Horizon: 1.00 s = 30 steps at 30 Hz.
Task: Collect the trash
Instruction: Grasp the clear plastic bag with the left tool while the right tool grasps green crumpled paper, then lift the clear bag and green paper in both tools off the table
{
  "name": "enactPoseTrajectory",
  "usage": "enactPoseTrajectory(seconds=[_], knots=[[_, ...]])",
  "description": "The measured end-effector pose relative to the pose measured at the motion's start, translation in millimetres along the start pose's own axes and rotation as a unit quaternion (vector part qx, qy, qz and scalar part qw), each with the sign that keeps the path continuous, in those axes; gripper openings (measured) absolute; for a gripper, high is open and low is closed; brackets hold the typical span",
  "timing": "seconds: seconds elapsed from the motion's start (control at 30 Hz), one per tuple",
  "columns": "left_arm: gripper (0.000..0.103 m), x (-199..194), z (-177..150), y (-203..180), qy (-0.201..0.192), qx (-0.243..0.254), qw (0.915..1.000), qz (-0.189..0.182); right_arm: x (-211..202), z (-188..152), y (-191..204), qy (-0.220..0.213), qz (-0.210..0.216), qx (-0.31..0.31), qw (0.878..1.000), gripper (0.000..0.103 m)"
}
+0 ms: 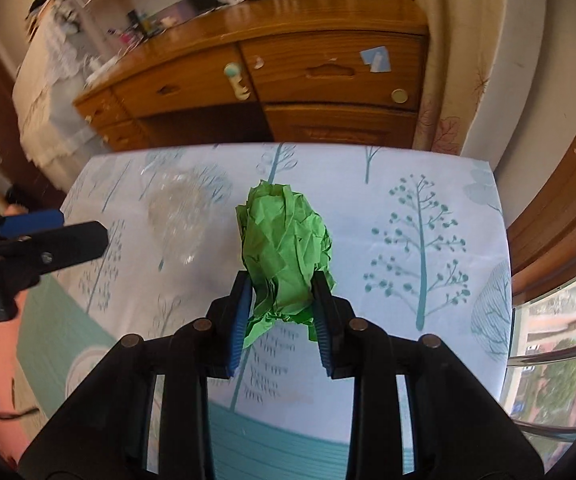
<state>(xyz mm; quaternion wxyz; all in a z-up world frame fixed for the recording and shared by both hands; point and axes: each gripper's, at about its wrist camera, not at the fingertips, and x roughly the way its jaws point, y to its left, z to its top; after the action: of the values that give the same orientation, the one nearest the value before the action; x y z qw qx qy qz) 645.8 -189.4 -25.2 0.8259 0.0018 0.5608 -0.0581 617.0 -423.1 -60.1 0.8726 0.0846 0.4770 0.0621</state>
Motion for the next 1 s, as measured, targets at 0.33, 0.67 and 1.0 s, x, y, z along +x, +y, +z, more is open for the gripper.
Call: enactPoseTrajectory(seconds=[0.33, 0.67, 1.0], knots=[[0.087, 78, 32, -4, 0.040, -0.046, 0.9978, 0.025, 25, 13, -16, -0.010, 0.003, 0.056, 0.998, 0.026], [0.070, 97, 24, -3, 0.033, -0.045, 0.9981, 0.027, 23, -3, -15, -0.008, 0.010, 0.054, 0.998, 0.026], [0.057, 47, -27, 4, 0.017, -0.013, 0.9995, 0.022, 2, -32, 4, -0.004, 0.019, 0.057, 0.998, 0.026]])
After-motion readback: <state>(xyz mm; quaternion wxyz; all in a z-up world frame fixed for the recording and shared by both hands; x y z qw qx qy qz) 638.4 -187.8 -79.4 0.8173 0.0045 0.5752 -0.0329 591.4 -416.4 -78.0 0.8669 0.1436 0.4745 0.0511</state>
